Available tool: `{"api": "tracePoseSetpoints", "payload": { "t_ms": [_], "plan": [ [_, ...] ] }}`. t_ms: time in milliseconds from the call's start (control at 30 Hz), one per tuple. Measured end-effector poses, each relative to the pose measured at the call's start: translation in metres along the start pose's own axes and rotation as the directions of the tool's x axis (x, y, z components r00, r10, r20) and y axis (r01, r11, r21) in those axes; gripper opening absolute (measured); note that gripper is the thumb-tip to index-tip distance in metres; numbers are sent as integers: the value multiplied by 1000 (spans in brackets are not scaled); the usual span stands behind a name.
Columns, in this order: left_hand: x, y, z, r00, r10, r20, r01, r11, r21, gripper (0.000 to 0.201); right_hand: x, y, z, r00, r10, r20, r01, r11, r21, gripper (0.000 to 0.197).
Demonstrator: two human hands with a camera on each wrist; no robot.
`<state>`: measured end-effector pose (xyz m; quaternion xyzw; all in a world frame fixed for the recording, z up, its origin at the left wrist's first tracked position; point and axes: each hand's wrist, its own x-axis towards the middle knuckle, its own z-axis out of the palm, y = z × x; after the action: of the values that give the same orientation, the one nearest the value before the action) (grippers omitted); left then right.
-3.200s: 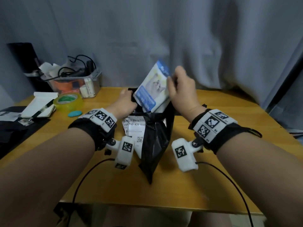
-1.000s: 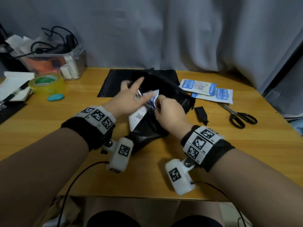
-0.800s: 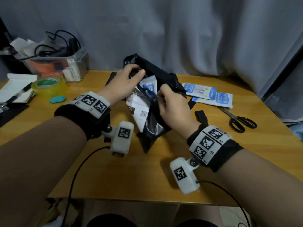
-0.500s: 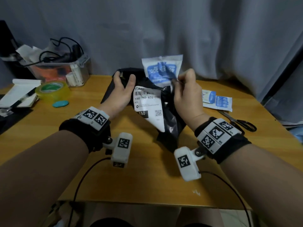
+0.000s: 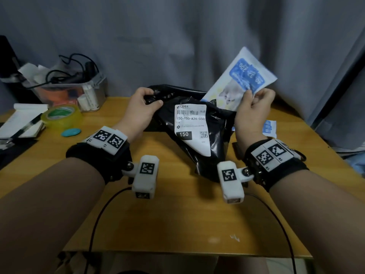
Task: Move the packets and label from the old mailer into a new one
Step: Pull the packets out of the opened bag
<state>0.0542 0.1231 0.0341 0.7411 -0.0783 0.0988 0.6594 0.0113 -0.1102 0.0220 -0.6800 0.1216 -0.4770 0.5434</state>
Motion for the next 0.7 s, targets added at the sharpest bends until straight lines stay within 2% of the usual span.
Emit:
{"api": "tracePoseSetpoints", "payload": {
  "t_ms": [233,367,500,600,700],
  "plan": [
    [13,-7,10,981,-148,-127,131,982,-133,26,23,22,-8,979,179,-97,-172,982,75,14],
    [16,-25,14,937,-286,-202,237,943,-235,26,35,44,-12,913,385,-138,-365,919,148,11],
    [17,-43,19,916,-333,-224,300,938,-172,26,47,61,-16,844,526,-105,-494,838,231,18],
    [17,-48,22,911,-350,-220,333,937,-109,27,53,80,-13,814,571,-111,-551,818,168,18],
    [13,-52,23,911,-361,-202,357,932,-60,31,62,104,-11,802,591,-81,-594,805,-7,20]
  ]
}}
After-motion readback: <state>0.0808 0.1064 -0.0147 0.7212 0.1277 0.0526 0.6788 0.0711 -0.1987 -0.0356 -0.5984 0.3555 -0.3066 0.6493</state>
